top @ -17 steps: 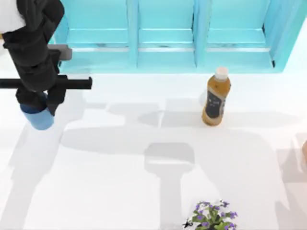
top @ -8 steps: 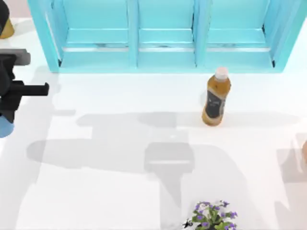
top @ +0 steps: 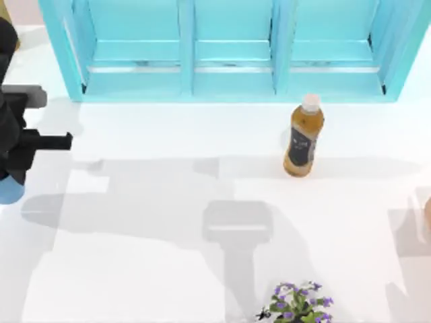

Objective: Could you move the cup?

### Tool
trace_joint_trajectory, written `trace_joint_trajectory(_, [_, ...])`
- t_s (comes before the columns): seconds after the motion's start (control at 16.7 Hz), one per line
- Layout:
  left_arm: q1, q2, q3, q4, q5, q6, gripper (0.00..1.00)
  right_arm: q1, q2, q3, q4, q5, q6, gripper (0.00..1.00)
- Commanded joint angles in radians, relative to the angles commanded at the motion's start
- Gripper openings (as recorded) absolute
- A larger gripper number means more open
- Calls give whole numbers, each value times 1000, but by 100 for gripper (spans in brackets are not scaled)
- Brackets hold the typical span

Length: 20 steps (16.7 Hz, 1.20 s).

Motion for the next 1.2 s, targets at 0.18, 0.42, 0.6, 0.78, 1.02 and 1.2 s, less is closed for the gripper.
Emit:
trace_joint_trajectory(0.18, [7, 15, -38, 54, 1, 7, 0, 0, 0, 0, 0, 0, 0, 100])
trace_joint_trajectory(0.42, [16, 36, -81, 115, 2, 14, 0, 0, 0, 0, 0, 0, 0, 100])
trace_joint_trajectory(0.6, [16, 36, -81, 115, 2, 14, 0, 0, 0, 0, 0, 0, 0, 100])
trace_joint_trajectory(0.78, [16, 36, -81, 115, 2, 14, 23, 0, 0, 0, 0, 0, 0, 100])
trace_joint_trajectory(1.02, [16, 36, -81, 115, 2, 14, 53, 0, 0, 0, 0, 0, 0, 100])
trace_joint_trajectory(1.2, [16, 36, -81, 115, 2, 14, 75, 0, 0, 0, 0, 0, 0, 100])
